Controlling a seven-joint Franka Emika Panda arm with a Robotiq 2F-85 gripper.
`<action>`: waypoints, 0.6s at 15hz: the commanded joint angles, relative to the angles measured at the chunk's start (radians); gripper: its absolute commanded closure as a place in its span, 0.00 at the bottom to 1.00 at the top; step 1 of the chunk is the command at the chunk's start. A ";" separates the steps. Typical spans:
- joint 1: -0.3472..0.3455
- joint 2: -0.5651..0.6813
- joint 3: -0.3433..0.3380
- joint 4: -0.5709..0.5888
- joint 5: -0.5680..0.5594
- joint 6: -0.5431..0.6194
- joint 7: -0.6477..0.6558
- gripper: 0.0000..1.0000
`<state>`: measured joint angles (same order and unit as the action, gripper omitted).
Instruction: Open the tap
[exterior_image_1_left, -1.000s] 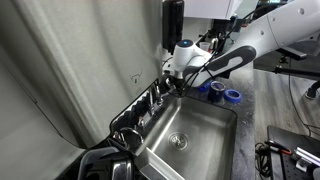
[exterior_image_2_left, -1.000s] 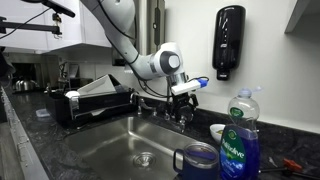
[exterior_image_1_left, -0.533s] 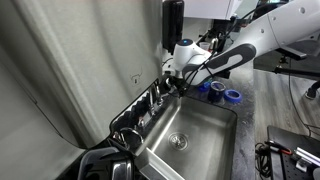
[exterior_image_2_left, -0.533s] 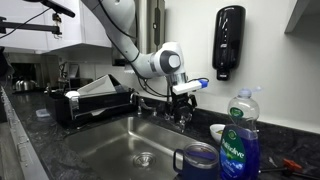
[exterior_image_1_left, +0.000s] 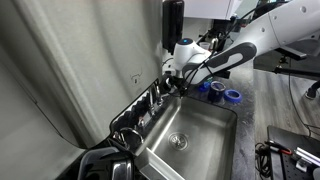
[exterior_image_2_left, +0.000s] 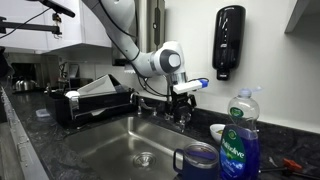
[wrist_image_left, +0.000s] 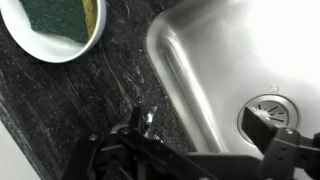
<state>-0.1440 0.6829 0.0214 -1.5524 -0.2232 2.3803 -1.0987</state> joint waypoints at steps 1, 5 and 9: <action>-0.017 -0.052 0.025 -0.063 0.024 -0.033 -0.048 0.00; -0.010 -0.078 0.023 -0.096 0.029 -0.036 -0.034 0.00; -0.006 -0.103 0.027 -0.132 0.031 -0.032 -0.033 0.00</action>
<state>-0.1426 0.6442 0.0312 -1.6057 -0.2132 2.3765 -1.1076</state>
